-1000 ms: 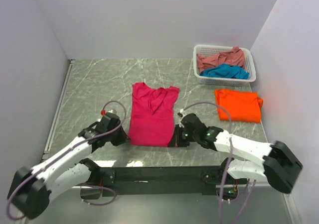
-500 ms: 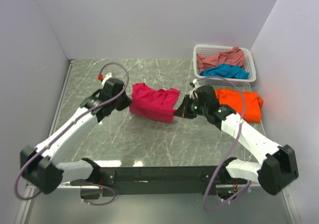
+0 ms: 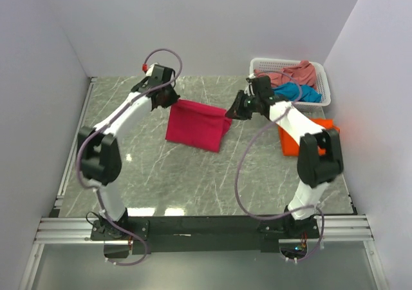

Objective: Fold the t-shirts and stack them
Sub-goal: Fold the tshirt, then neatly place the folded tshirt to the corner

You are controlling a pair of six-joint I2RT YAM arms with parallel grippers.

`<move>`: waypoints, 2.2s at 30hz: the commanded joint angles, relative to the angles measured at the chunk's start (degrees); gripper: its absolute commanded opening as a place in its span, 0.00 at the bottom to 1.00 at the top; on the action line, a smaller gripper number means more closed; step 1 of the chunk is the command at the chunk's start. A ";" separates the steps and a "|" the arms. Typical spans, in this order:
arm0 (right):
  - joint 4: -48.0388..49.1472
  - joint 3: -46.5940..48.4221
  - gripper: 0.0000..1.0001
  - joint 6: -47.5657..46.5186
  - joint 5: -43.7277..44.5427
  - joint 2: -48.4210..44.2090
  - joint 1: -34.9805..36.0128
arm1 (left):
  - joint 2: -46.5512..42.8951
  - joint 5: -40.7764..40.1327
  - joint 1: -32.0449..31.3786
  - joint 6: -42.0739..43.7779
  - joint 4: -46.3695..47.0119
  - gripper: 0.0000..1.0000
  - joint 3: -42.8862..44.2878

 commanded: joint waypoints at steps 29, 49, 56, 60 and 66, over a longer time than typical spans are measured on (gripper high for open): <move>-9.53 19.73 0.86 2.56 23.43 22.39 9.39 | -10.52 1.70 3.06 4.78 6.42 0.99 -20.47; 5.02 17.66 0.00 3.17 6.84 22.85 12.91 | -15.35 3.62 7.62 4.69 7.91 0.99 -26.10; 19.97 3.94 0.00 0.36 -3.78 10.10 8.78 | -17.90 7.14 10.09 5.48 9.93 0.99 -28.65; 17.01 -0.64 0.00 -4.46 -6.97 4.22 5.01 | -18.08 8.28 10.97 6.18 9.94 0.99 -28.74; 6.11 -8.20 0.00 -14.31 -4.35 -5.00 -1.67 | -18.08 8.99 11.94 6.80 10.29 0.99 -28.91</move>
